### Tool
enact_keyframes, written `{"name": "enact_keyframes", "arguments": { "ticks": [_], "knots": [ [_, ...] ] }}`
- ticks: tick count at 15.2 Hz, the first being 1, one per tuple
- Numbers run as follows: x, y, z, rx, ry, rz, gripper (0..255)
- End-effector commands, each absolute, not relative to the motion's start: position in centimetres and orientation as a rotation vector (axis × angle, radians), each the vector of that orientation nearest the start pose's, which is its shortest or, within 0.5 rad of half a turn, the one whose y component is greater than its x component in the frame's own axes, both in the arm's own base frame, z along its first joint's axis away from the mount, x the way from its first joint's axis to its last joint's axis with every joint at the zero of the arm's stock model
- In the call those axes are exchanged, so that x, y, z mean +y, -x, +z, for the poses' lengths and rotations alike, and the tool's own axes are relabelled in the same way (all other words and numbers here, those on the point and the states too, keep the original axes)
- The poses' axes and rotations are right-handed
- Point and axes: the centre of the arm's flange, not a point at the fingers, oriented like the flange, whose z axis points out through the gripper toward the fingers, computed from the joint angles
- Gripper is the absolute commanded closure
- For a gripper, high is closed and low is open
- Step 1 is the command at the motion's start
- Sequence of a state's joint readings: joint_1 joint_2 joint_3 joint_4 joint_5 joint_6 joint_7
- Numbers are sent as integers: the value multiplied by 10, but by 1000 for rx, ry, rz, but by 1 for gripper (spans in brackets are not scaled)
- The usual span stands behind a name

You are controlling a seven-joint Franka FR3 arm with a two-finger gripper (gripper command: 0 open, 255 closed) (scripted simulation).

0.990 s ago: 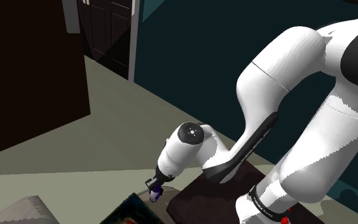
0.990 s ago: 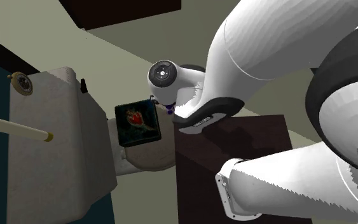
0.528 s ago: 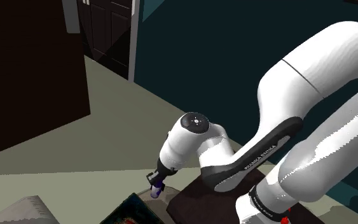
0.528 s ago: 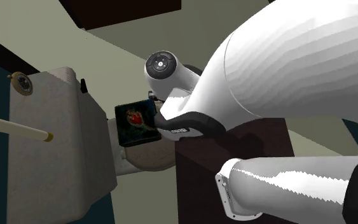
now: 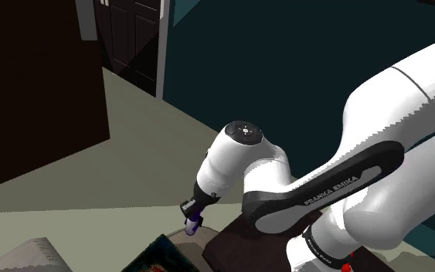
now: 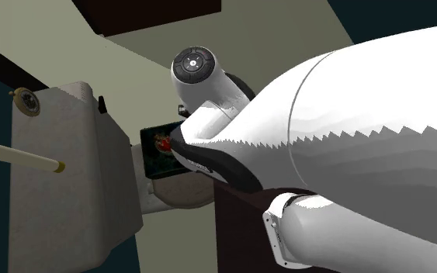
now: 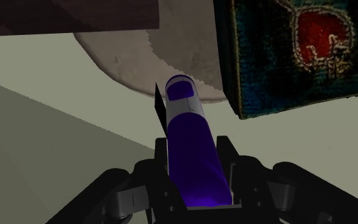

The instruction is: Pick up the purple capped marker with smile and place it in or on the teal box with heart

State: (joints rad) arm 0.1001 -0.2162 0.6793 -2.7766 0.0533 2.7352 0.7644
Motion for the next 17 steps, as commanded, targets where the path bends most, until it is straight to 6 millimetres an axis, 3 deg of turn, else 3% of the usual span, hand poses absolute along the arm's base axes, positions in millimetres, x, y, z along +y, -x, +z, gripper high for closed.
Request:
{"name": "enact_keyframes", "arguments": {
  "ticks": [1, 14, 17],
  "knots": [
    [266, -293, 287, 56, 3118, -266, 255],
    [266, -293, 354, 56, 3118, -266, 255],
    [303, -279, 363, 56, 3118, -266, 255]
  ]
}}
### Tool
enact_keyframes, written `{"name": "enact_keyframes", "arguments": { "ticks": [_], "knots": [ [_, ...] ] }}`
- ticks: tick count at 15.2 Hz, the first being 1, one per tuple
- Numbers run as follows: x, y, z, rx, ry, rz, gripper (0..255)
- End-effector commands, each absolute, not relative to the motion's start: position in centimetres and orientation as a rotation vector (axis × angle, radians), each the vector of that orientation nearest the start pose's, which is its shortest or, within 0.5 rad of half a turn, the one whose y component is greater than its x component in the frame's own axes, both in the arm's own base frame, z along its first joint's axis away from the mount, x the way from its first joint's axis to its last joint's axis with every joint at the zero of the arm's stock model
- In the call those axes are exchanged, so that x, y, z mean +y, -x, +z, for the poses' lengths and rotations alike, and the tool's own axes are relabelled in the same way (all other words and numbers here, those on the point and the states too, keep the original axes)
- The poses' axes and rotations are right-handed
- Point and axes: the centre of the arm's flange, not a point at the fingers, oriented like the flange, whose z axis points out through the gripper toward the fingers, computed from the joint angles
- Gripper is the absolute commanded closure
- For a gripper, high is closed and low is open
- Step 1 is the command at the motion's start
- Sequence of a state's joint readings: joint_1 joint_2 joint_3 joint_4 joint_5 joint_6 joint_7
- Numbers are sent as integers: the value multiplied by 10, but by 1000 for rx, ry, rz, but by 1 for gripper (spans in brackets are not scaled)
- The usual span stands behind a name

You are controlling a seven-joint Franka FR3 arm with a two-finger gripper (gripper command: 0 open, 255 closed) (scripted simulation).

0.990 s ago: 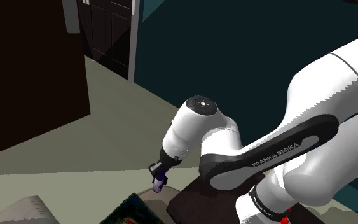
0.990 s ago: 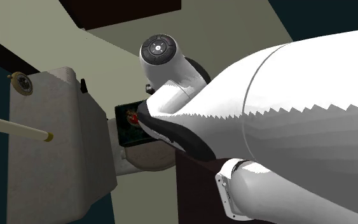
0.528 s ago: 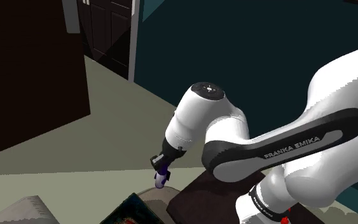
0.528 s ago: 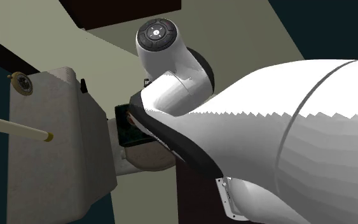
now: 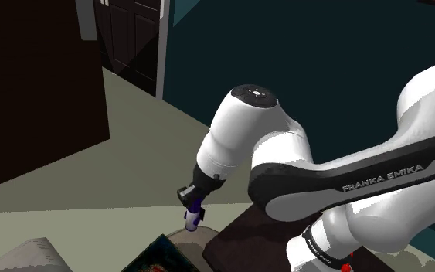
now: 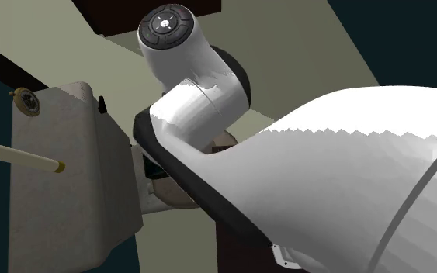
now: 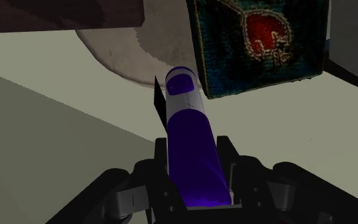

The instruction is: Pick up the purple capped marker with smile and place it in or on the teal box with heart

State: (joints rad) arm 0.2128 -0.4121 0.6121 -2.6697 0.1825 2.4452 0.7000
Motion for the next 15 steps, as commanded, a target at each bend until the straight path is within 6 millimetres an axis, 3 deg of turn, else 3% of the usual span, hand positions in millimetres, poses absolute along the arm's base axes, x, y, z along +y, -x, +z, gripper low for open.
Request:
{"name": "enact_keyframes", "arguments": {
  "ticks": [1, 11, 15],
  "knots": [
    [315, -275, 366, 56, 3118, -266, 255],
    [435, -230, 396, 56, 3118, -266, 255],
    [440, -228, 382, 56, 3118, -266, 255]
  ]
}}
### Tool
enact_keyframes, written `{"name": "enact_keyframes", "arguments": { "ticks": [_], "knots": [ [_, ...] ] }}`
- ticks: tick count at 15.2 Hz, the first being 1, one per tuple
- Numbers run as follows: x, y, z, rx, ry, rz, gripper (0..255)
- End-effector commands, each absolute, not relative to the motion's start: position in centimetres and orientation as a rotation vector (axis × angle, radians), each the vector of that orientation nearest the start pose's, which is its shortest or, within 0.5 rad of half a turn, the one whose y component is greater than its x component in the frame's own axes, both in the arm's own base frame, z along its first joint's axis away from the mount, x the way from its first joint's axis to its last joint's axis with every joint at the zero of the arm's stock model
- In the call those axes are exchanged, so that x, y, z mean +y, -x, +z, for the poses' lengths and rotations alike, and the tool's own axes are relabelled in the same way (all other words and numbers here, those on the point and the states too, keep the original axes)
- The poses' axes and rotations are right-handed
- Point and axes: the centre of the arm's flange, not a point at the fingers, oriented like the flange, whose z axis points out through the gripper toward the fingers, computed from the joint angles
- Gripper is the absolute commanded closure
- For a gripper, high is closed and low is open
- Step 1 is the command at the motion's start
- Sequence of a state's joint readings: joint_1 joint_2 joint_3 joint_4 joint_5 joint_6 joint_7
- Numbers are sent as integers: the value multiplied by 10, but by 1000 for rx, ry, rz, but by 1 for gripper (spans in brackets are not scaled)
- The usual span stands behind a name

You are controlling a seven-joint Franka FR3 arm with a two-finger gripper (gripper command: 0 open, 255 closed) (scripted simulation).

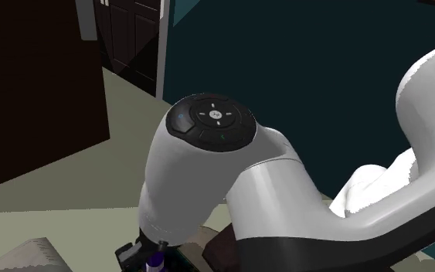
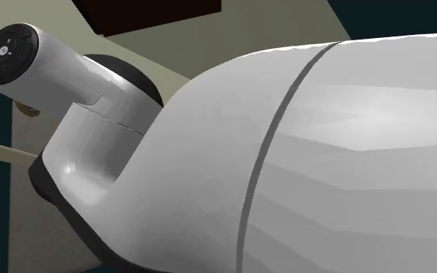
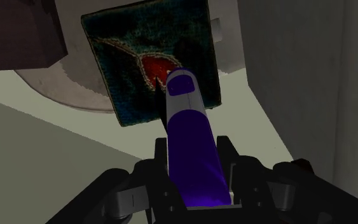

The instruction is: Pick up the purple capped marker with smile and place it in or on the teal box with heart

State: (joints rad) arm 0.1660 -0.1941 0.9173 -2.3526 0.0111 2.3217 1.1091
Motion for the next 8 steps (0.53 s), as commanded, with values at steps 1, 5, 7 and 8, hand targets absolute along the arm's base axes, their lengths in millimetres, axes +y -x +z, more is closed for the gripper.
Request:
{"name": "enact_keyframes", "arguments": {
  "ticks": [1, 5, 7, 8],
  "knots": [
    [440, -228, 376, 56, 3118, -266, 255],
    [440, -228, 355, 56, 3118, -266, 255],
    [440, -228, 345, 56, 3118, -266, 255],
    [440, -228, 339, 56, 3118, -266, 255]
  ]
}}
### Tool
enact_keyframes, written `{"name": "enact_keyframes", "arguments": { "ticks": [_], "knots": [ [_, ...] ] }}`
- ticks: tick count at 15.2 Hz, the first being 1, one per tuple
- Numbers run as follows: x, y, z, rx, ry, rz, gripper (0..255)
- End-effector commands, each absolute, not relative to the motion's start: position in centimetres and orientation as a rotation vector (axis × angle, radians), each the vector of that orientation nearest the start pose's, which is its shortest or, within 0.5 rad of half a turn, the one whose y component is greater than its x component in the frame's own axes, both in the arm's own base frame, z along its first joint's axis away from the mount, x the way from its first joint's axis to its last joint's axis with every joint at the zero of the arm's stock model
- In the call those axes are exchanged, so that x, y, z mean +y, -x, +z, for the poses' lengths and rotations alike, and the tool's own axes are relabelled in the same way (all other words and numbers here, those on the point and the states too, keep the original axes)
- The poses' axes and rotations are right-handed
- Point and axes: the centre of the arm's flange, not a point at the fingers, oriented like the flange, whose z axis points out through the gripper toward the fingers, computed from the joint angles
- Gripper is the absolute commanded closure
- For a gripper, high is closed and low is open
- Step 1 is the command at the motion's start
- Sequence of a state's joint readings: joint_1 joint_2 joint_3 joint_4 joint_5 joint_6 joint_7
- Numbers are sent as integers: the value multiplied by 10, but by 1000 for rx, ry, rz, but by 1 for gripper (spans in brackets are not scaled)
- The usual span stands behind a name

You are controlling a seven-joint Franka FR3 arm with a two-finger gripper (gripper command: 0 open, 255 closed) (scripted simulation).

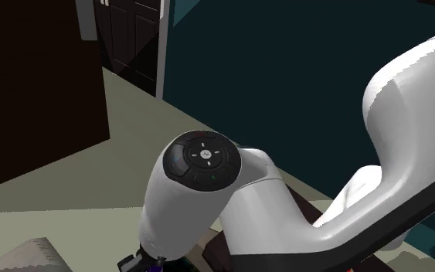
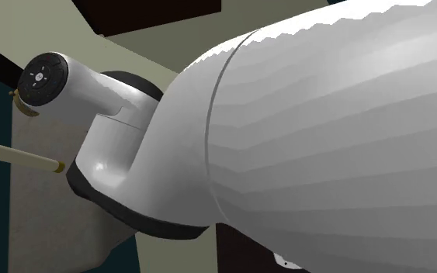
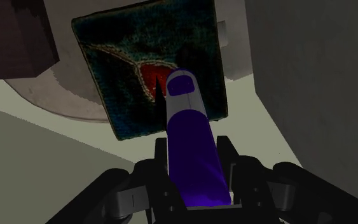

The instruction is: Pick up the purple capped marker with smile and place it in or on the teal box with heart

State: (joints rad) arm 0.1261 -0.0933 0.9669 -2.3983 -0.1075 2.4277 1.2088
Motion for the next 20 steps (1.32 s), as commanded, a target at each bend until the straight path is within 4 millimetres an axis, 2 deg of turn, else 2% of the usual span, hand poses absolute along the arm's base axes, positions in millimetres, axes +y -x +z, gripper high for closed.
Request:
{"name": "enact_keyframes", "arguments": {
  "ticks": [1, 10, 18, 19, 20],
  "knots": [
    [440, -228, 334, 56, 3118, -266, 255],
    [440, -228, 284, 56, 3118, -266, 255],
    [440, -228, 284, 56, 3118, -266, 255],
    [440, -228, 284, 56, 3118, -266, 0],
    [440, -228, 284, 56, 3118, -266, 0]
  ]
}}
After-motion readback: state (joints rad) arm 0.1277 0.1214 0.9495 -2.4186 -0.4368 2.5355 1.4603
